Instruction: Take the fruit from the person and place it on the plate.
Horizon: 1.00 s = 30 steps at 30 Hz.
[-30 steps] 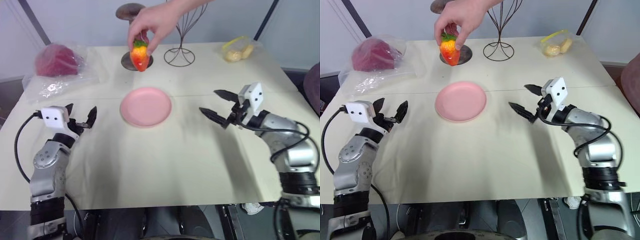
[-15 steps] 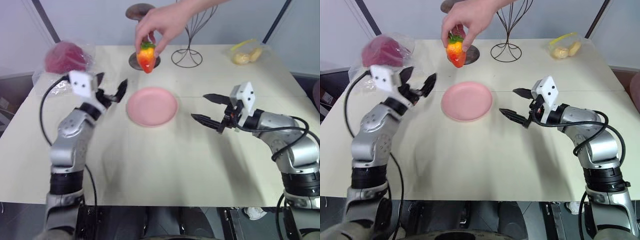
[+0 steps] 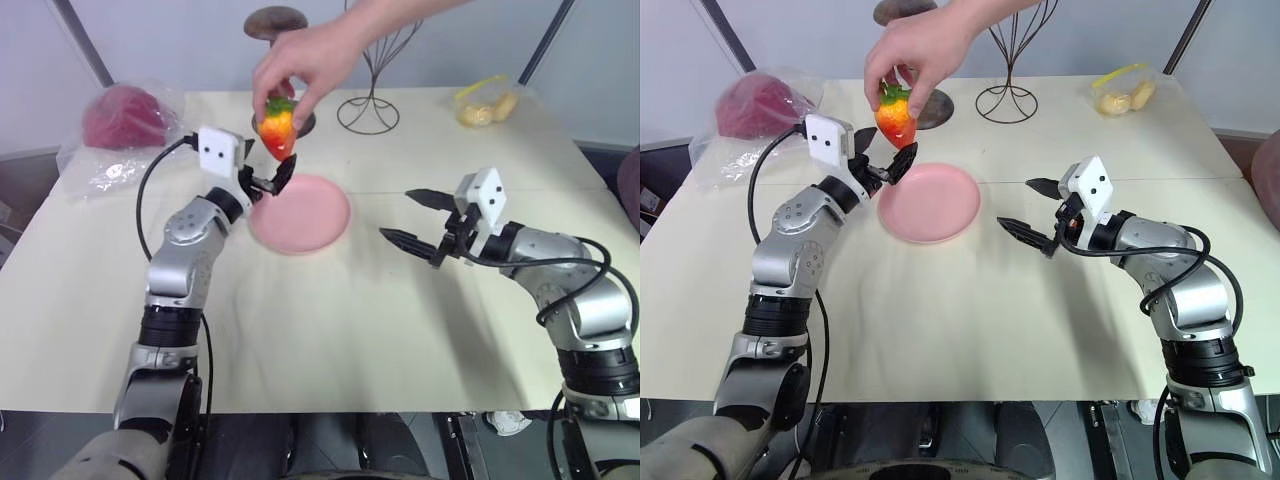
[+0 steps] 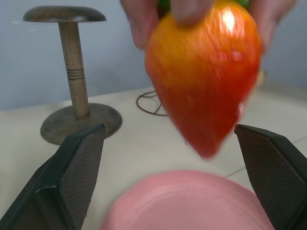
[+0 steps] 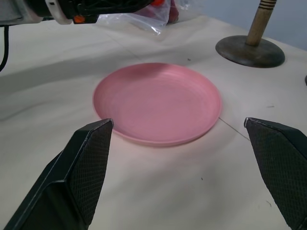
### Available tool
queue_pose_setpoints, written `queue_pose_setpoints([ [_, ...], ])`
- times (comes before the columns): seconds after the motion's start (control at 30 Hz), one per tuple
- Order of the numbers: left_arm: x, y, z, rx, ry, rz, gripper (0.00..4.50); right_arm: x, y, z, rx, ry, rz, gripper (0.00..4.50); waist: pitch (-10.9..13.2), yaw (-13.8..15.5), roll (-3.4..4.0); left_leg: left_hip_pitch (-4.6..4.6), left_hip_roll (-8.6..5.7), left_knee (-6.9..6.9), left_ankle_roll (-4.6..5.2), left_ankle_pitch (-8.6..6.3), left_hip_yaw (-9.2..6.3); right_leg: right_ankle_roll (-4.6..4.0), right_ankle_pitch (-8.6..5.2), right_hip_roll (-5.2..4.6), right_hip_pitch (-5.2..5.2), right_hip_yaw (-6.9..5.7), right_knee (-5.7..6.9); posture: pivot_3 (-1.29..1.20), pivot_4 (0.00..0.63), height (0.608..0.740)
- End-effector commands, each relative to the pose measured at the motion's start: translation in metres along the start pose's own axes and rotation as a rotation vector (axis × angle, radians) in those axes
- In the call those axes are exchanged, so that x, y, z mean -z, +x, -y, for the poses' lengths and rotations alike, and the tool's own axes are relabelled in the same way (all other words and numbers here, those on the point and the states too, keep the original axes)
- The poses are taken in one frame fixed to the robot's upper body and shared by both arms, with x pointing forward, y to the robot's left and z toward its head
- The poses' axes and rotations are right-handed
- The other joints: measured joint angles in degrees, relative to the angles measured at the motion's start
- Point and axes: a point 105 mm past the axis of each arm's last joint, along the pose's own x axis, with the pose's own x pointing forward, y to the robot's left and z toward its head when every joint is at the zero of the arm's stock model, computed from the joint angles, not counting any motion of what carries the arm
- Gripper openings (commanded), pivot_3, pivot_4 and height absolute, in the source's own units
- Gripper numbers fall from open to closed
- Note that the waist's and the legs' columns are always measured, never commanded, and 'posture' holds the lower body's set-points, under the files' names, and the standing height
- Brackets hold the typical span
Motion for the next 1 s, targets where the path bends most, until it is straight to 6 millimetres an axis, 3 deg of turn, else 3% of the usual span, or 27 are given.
queue_pose_setpoints([
  [0.03, -0.021, 0.003, 0.001, 0.009, 0.013, 0.084, 2.58, -0.015, -0.004, 0.001, 0.022, -0.053, 0.049, 4.5, 0.0, 0.0, 0.0, 0.0, 0.0, 0.0, 0.0, 0.0, 0.0, 0.0, 0.0, 0.0, 0.0, 0.0, 0.0, 0.0, 0.15, 0.74],
  [0.13, -0.021, 0.004, 0.004, 0.02, 0.012, 0.088, 1.1, -0.014, -0.005, 0.0, 0.025, -0.052, 0.049, 4.5, 0.0, -0.1, 0.0, 0.0, 0.01, 0.0, 0.0, 0.0, 0.0, 0.0, 0.0, 0.01, -0.01, 0.0, 0.01, 0.0, 0.15, 0.74],
  [0.17, -0.021, 0.004, 0.005, 0.023, 0.011, 0.089, 1.01, -0.014, -0.005, 0.0, 0.025, -0.05, 0.049, 4.5, 0.0, -0.1, 0.0, 0.0, 0.01, -0.01, 0.0, 0.0, 0.0, 0.0, 0.0, 0.01, -0.01, 0.0, 0.01, 0.0, 0.15, 0.74],
  [0.33, -0.017, 0.005, 0.005, 0.015, 0.017, 0.061, 1.01, -0.013, -0.005, 0.0, 0.025, -0.045, 0.046, 4.5, 0.0, -0.1, 0.0, 0.0, 0.01, -0.01, 0.0, 0.0, 0.0, 0.0, 0.0, 0.01, -0.01, 0.0, 0.0, 0.0, 0.15, 0.74],
  [0.6, 0.035, 0.027, 0.014, 0.034, 0.066, -0.208, 1.01, -0.011, -0.001, 0.0, 0.032, -0.04, 0.054, 4.5, 0.0, 0.0, -0.01, 0.0, -0.02, 0.01, 0.01, 0.0, -0.01, 0.0, 0.0, 0.01, 0.01, -0.01, 0.01, 0.0, 0.15, 0.74],
  [0.83, 0.055, 0.044, 0.03, 0.143, 0.126, -0.378, 1.01, -0.01, 0.0, -0.002, 0.048, -0.03, 0.069, 4.5, 0.0, -0.1, -0.02, 0.0, -0.02, -0.01, 0.01, 0.0, 0.0, 0.0, 0.0, 0.02, -0.01, -0.01, 0.03, 0.0, 0.15, 0.74],
  [1.0, 0.058, 0.042, 0.038, 0.211, 0.127, -0.4, 3.43, -0.009, 0.001, -0.003, 0.056, -0.027, 0.073, 4.5, 0.0, -0.2, -0.03, -0.01, -0.02, -0.02, 0.01, 0.0, -0.01, 0.0, 0.0, 0.03, -0.04, 0.0, 0.04, 0.0, 0.15, 0.74],
])
